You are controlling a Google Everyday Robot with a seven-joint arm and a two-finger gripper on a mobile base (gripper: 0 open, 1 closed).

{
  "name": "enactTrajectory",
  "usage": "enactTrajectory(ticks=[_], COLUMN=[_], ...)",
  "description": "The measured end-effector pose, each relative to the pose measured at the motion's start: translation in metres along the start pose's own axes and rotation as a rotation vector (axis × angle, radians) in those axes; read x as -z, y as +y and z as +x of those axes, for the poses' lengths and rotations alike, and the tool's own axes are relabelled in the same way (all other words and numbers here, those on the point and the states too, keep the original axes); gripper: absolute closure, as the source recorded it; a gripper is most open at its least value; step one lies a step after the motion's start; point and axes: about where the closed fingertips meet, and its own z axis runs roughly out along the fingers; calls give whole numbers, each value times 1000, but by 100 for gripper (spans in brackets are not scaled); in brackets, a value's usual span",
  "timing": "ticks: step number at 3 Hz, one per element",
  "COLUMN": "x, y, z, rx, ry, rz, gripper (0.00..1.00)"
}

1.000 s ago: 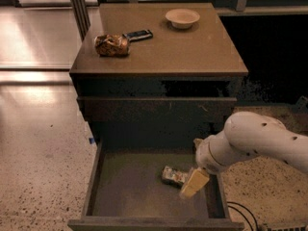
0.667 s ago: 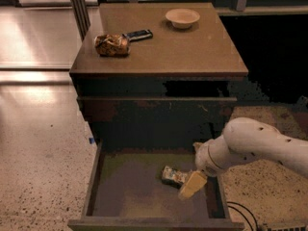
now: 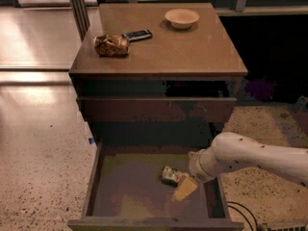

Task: Pick 7up can from bottom drawer and place on counter

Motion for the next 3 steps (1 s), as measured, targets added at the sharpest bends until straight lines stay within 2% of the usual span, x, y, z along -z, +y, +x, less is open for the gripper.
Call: enactTrajectory(ticks=[1,2,3], x=[-39,-39,-59], y=[-1,-1,-5], z=[9,9,9], rx=[-24,-24,-34], ry=[15,15,8], rz=[-10,-10,-17], gripper=[0,0,0])
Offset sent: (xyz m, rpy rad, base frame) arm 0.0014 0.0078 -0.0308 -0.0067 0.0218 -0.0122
